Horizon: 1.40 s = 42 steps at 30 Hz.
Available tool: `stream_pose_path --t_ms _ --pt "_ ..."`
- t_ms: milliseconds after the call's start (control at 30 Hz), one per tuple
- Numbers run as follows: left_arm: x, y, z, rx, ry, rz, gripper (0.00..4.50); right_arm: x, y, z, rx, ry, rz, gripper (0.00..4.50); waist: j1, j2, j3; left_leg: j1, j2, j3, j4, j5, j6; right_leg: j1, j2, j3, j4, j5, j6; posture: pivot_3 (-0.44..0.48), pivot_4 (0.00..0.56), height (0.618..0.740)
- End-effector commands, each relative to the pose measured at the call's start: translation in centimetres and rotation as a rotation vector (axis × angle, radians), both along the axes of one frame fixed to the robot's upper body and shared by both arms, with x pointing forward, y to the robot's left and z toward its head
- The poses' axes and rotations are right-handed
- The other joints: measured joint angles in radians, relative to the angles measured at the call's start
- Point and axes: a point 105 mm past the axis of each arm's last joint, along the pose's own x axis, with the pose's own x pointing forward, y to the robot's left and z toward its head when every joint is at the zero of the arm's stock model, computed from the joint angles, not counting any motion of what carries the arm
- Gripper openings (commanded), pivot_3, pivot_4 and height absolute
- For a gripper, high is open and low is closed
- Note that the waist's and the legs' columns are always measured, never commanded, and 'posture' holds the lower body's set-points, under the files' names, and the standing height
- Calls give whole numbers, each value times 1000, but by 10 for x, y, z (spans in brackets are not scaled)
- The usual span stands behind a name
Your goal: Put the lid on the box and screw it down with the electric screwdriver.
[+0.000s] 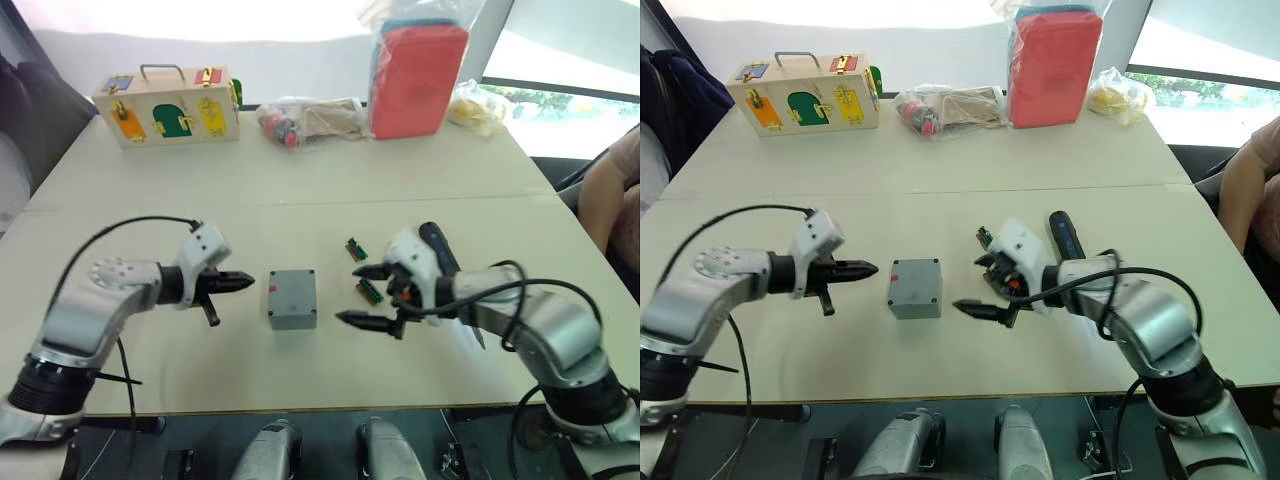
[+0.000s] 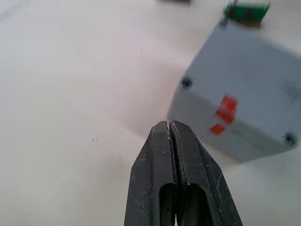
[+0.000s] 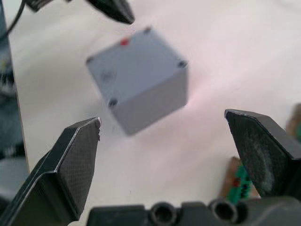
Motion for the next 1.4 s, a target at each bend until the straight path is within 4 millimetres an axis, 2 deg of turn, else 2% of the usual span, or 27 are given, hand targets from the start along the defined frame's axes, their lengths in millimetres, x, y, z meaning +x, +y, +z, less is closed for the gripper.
stream_pose_path --t_ms 33,167,267,400,467,1100,1300,1400 --pt "-14 -17 24 -54 -17 -113 0 15 -21 -7 -20 -47 -139 4486 1 0 0 0 0 0 0 0 0 0 0 0 0 0 0 0 150 740" --pt "-20 -32 29 -51 -25 -186 0 23 -22 -21 1 -24 -186 4486 -1 0 0 0 0 1 0 1 -2 0 0 0 0 0 0 0 150 740" --pt "-18 -35 30 -63 -26 -186 0 29 -23 -27 18 -24 -215 3797 -4 0 0 0 0 1 0 2 -3 0 1 1 0 0 0 0 150 740" --pt "-20 -38 25 -63 -14 -201 0 36 -23 -35 22 -22 -244 2347 -2 0 0 0 0 1 0 2 -3 0 1 1 0 0 0 0 150 740" --pt "-22 -39 25 -65 -12 -209 0 38 -22 -37 25 -22 -251 1767 -2 0 0 0 0 1 0 2 -3 0 1 1 0 0 0 0 150 740" --pt "-22 -37 16 -51 -5 -199 0 45 -17 -45 26 -22 -257 1767 -2 0 0 0 0 1 0 2 -4 0 1 1 0 0 0 0 150 740" --pt "-21 -36 15 -46 -9 -196 0 47 -17 -48 20 -26 -266 23 -1 0 0 0 0 1 0 2 -4 0 1 1 0 0 0 0 150 740" --pt "-21 -36 14 -45 -9 -193 0 48 -16 -48 23 -26 -269 23 -2 0 0 0 0 1 0 2 -4 0 1 1 0 0 0 0 150 740"
